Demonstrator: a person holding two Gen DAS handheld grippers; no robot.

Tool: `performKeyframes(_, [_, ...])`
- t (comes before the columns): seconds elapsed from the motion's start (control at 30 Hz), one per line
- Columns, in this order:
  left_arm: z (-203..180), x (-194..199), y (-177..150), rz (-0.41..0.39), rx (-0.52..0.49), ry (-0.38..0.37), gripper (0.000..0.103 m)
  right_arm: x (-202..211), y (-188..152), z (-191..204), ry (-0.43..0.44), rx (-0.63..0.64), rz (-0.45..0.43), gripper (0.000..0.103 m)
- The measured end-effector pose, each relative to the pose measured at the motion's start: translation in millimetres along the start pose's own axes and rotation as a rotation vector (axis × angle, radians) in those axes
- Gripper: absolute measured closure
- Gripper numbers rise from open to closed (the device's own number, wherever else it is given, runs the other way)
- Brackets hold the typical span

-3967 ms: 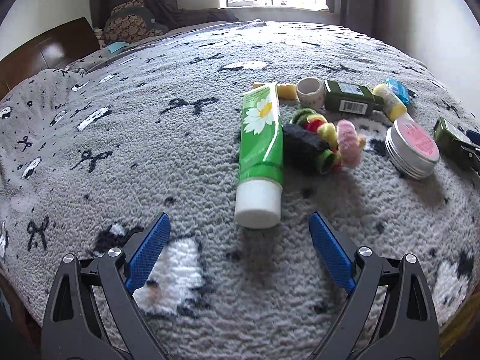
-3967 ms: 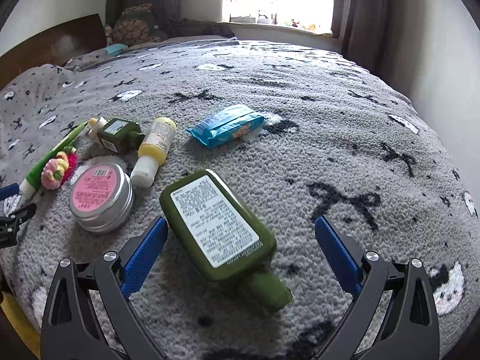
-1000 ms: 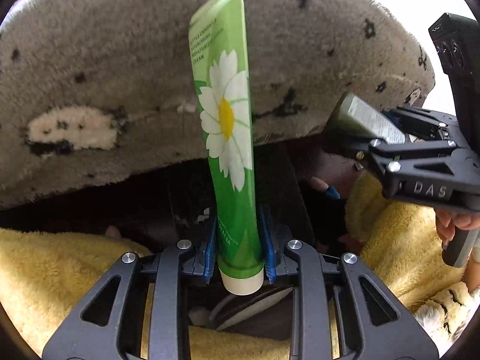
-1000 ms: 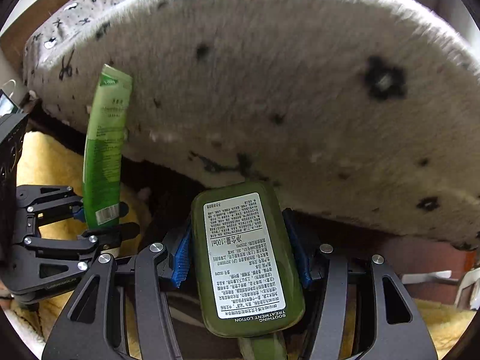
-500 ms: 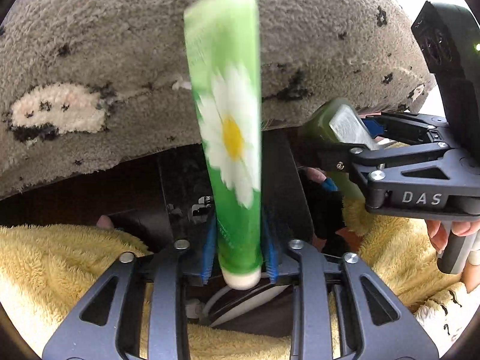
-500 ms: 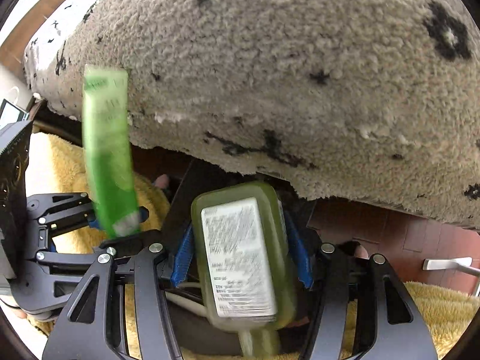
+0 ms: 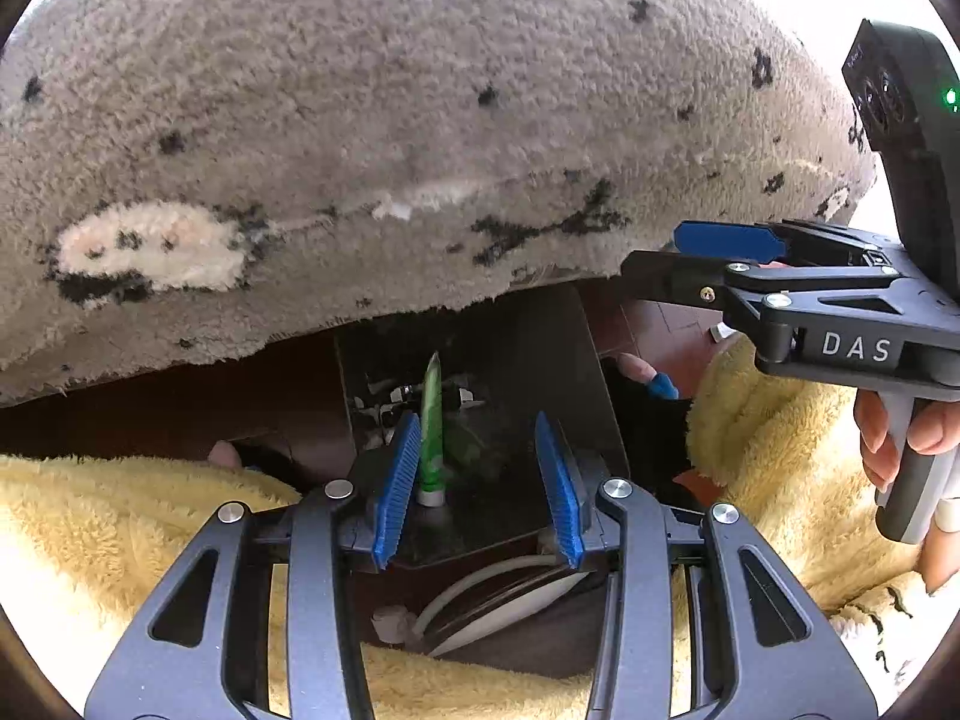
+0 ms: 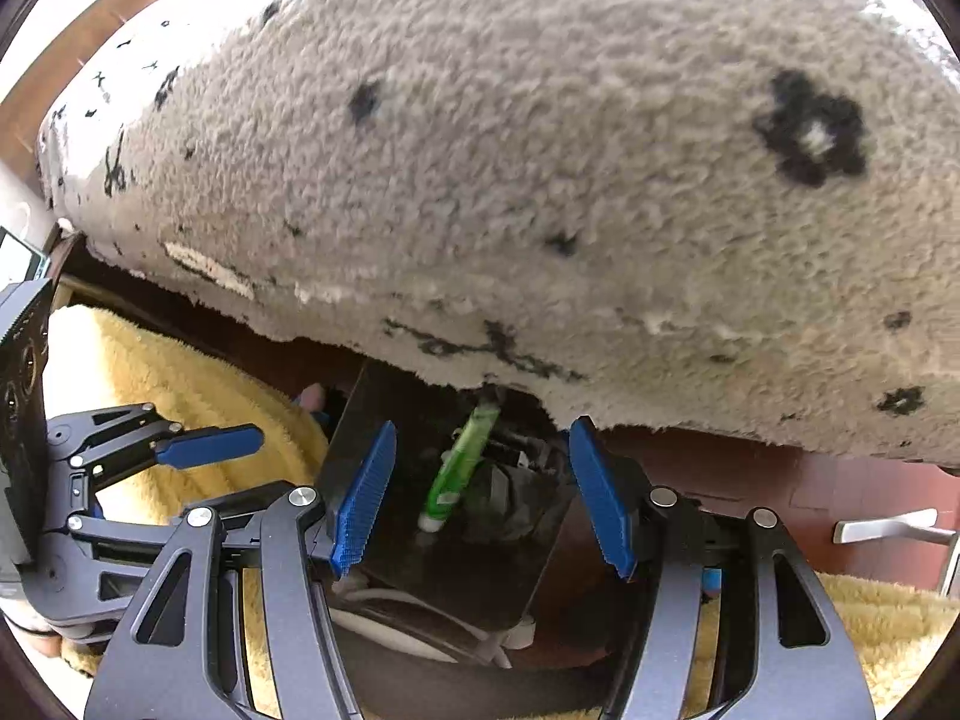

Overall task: Collect trash
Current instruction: 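Open both tools to drop the tube and bottle into the bin, then grasp the black hair roller with the left tool while the right tool grasps the pink tin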

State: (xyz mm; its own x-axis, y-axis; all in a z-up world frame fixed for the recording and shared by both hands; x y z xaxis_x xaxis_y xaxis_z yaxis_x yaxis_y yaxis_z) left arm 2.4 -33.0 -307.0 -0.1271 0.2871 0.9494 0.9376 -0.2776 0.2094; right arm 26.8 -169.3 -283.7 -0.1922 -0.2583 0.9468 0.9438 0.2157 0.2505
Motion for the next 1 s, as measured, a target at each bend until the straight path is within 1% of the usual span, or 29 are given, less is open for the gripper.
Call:
performKeyframes(0.03, [3.4, 8.6, 0.2, -0.009, 0.004, -0.002, 0.065, -0.9, 0.3, -2.9, -0.005, -0.001, -0.006, 0.042])
performKeyframes(0.1, [5.3, 16.8, 1.6, -0.030, 0.012, -0.003, 0.060, 5.5, 0.9, -6.3, -0.014, 0.000, -0.022, 0.042])
performKeyframes(0.27, [6.4, 38.3, 1.2, -0.064, 0.009, 0.008, 0.056, 21.4, 4.0, -8.4, -0.015, 0.007, -0.064, 0.042])
performKeyframes(0.37, [7.2, 54.2, 5.2, -0.095, -0.003, 0.026, 0.050, 36.9, 9.0, -9.1, -0.023, 0.014, -0.100, 0.042])
performKeyframes(0.47, [7.9, 75.2, 13.5, -0.137, -0.016, 0.059, 0.049, 55.1, 16.7, -15.8, -0.046, 0.015, -0.143, 0.042])
performKeyframes(0.63, [13.2, 108.5, 34.6, -0.212, -0.019, 0.101, 0.047, 86.8, 35.7, -28.9, -0.080, 0.007, -0.229, 0.042])
performKeyframes(0.7, [19.7, 120.4, 44.2, -0.238, -0.015, 0.122, 0.046, 99.0, 44.7, -33.4, -0.081, 0.008, -0.255, 0.042])
performKeyframes(0.77, [23.8, 129.3, 54.0, -0.260, -0.009, 0.148, 0.046, 102.1, 55.3, -38.2, -0.103, 0.010, -0.277, 0.042])
performKeyframes(0.83, [25.2, 135.3, 62.5, -0.282, -0.007, 0.169, 0.046, 110.8, 65.0, -38.5, -0.118, 0.009, -0.301, 0.042])
performKeyframes(0.93, [35.3, 146.6, 76.0, -0.309, -0.005, 0.183, 0.046, 117.3, 84.3, -42.0, -0.114, -0.002, -0.328, 0.042])
performKeyframes(0.97, [36.7, 140.1, 78.8, -0.317, -0.004, 0.187, 0.046, 122.2, 91.2, -46.4, -0.115, -0.007, -0.335, 0.042])
performKeyframes(1.0, [40.4, 141.6, 84.9, -0.323, -0.002, 0.191, 0.046, 121.2, 97.5, -42.4, -0.113, -0.010, -0.344, 0.042])
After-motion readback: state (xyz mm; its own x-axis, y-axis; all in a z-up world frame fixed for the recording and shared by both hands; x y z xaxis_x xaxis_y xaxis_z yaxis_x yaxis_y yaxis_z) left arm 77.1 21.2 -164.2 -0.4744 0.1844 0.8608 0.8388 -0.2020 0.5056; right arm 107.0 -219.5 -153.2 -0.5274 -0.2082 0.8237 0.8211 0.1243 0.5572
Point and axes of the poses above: each gripper's, at about its wrist camera, not at the fingertips, and x roughly against the way its jaws point, z to its left, y to its top, the point moved 4 cm from there along -x, roughly the way its jaws point, and after that the axes turned 9 degrees about z, right-handed, at the moved point
